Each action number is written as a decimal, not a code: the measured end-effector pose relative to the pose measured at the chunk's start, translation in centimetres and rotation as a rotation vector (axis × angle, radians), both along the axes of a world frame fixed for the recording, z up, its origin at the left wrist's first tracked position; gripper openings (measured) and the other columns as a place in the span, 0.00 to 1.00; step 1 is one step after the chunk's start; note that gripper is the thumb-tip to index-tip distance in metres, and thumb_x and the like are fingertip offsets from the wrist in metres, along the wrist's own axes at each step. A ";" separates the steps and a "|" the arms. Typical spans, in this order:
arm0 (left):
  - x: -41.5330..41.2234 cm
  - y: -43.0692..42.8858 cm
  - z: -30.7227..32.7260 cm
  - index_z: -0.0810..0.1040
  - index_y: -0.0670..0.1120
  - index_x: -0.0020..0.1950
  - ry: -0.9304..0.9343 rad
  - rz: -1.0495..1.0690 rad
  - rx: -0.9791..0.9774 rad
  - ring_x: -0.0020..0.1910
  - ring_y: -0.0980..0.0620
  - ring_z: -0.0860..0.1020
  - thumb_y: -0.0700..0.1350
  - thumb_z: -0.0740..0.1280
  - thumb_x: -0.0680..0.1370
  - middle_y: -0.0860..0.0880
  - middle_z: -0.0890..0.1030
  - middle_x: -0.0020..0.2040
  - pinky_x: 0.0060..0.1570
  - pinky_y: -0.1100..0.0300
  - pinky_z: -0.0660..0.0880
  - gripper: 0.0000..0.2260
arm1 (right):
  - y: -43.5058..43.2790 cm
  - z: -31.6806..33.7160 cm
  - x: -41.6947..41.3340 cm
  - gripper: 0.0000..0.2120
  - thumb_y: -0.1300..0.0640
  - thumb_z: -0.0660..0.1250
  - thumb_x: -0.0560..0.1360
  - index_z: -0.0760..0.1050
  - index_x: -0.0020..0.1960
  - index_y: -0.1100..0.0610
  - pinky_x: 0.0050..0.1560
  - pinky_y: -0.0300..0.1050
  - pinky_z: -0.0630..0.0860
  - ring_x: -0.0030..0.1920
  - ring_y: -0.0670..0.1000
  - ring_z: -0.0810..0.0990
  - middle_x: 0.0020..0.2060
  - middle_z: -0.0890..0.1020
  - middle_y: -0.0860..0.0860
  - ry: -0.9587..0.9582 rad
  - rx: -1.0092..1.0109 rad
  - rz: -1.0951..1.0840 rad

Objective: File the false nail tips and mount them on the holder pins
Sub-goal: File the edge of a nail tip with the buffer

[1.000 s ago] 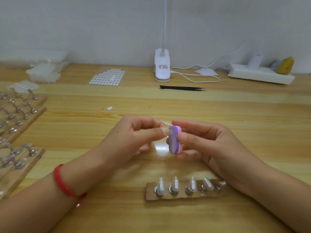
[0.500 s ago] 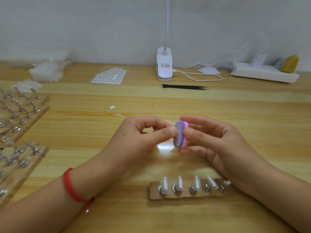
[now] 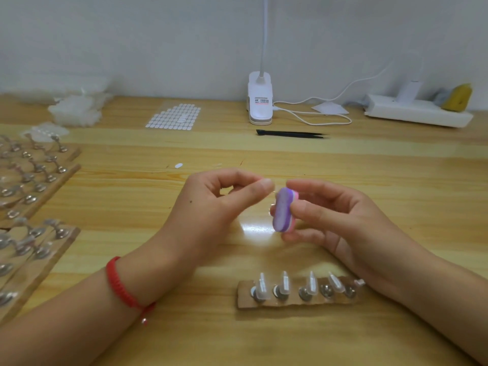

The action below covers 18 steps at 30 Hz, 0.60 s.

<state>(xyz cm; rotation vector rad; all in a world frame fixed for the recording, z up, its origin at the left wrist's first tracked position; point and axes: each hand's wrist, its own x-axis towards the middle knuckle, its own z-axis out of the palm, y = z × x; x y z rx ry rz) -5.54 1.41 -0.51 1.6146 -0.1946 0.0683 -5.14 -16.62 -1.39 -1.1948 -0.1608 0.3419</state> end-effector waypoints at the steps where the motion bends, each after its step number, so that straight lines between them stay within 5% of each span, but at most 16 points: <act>1: -0.1 -0.1 0.0 0.83 0.43 0.39 0.002 -0.016 0.013 0.24 0.63 0.70 0.45 0.71 0.68 0.59 0.74 0.24 0.29 0.77 0.65 0.06 | 0.0 0.0 0.0 0.12 0.63 0.74 0.65 0.85 0.49 0.58 0.38 0.41 0.81 0.41 0.51 0.85 0.43 0.85 0.56 0.005 0.000 -0.011; 14: -0.2 -0.3 0.1 0.83 0.45 0.37 -0.026 0.018 0.001 0.23 0.61 0.68 0.48 0.70 0.66 0.58 0.69 0.22 0.28 0.76 0.64 0.07 | 0.3 0.0 -0.2 0.14 0.60 0.73 0.64 0.85 0.49 0.55 0.40 0.42 0.81 0.47 0.54 0.85 0.47 0.86 0.57 -0.041 -0.045 0.008; 18: -0.4 -0.5 0.2 0.83 0.42 0.38 -0.020 -0.034 0.010 0.24 0.63 0.71 0.48 0.70 0.65 0.56 0.77 0.28 0.29 0.77 0.65 0.10 | 0.1 0.0 0.0 0.16 0.59 0.74 0.63 0.85 0.51 0.57 0.39 0.40 0.81 0.45 0.52 0.85 0.47 0.86 0.57 0.004 -0.007 -0.035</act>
